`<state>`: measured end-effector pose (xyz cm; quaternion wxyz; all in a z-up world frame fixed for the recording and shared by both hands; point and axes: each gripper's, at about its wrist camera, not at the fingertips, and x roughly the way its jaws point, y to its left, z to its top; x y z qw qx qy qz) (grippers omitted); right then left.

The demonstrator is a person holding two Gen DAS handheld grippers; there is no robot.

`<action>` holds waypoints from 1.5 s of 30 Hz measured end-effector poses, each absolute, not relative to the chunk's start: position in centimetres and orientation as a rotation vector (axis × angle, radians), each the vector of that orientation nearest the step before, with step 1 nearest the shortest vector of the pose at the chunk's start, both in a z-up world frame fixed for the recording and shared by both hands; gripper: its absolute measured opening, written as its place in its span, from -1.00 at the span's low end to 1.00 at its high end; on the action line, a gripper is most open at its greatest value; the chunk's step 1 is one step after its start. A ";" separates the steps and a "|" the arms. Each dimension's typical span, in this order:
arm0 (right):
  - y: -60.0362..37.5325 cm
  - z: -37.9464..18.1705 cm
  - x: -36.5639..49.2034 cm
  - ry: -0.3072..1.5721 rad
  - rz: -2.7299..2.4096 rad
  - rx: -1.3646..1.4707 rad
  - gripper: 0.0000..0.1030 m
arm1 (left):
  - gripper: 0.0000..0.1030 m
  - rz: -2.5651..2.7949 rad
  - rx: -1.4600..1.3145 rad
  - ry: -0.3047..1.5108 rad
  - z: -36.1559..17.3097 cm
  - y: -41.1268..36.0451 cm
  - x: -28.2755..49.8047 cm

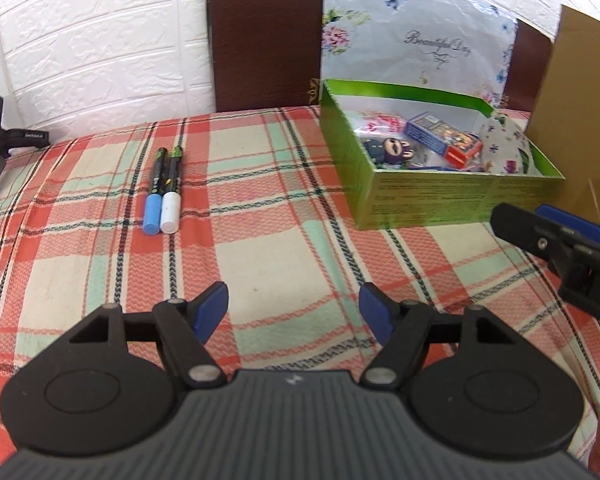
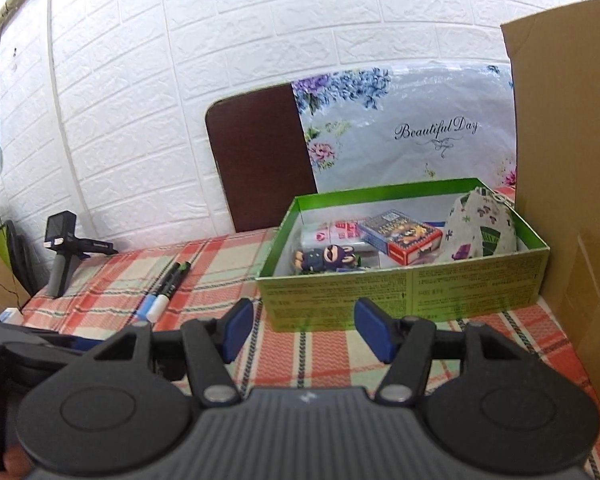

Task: Organize objects
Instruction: 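Withdraw both grippers from the green box toward the markers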

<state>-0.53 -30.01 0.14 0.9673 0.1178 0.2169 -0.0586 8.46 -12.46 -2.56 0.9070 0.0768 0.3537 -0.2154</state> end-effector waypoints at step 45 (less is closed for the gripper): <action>-21.8 -1.9 2.6 0.562 0.007 0.113 0.20 | 0.55 -0.235 0.101 0.719 -5.2 -3.6 10.4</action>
